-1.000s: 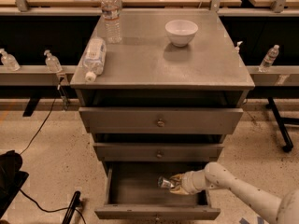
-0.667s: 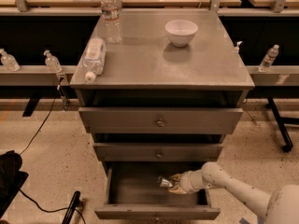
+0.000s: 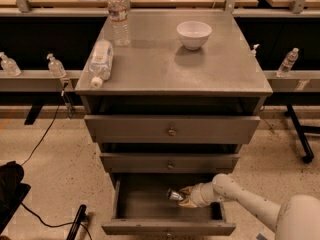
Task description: Place redbull can into bottom drawer
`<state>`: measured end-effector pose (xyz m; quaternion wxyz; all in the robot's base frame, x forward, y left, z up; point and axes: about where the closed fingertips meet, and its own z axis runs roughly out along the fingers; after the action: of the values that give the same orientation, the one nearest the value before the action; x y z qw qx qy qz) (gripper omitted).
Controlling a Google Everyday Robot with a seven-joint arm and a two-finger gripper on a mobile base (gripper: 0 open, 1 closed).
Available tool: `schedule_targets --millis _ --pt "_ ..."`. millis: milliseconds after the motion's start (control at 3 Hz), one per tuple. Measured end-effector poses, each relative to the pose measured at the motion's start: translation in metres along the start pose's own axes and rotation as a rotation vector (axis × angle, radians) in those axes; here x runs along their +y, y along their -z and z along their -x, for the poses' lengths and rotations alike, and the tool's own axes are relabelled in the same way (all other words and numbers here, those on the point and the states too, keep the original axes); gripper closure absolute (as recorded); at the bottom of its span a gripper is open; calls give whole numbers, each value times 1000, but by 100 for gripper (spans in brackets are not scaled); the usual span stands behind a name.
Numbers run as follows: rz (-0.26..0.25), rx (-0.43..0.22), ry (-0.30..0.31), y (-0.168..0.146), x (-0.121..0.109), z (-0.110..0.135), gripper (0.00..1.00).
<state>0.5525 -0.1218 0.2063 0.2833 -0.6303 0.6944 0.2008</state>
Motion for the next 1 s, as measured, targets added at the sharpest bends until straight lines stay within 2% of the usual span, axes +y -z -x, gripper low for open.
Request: schedule_targets --millis 333,1000 --pt "4 -2 1 -2 2 1 82" --pt "14 -6 0 -7 6 3 21"
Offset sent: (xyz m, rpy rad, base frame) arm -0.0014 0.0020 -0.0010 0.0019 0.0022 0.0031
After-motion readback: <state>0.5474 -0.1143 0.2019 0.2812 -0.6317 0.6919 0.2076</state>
